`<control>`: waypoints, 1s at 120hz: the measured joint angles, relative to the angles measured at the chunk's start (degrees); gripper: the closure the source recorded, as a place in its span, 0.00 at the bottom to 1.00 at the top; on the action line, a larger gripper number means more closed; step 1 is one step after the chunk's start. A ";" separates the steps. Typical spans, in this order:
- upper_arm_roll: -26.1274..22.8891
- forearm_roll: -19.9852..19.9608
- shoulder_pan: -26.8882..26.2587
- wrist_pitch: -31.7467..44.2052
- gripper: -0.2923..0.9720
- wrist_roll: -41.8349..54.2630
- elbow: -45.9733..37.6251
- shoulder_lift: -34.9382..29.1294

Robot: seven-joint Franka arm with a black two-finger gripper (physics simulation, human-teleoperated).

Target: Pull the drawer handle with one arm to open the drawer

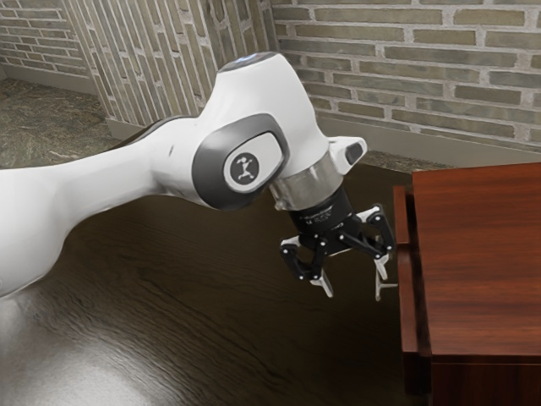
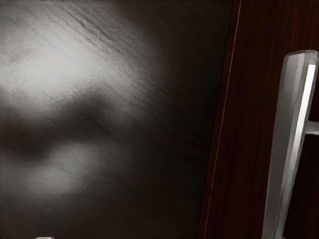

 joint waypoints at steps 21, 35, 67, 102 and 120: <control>0.07 0.00 0.93 0.03 0.35 1.63 -2.14 -1.58; 0.34 -0.06 1.48 0.10 0.36 2.91 -3.90 -3.02; 1.50 -0.72 2.63 0.02 0.36 6.22 -8.34 -6.87; 4.00 -0.94 3.91 -0.20 0.36 10.31 -11.71 -9.69; 5.66 -0.96 4.14 -0.50 0.36 12.34 -13.60 -11.22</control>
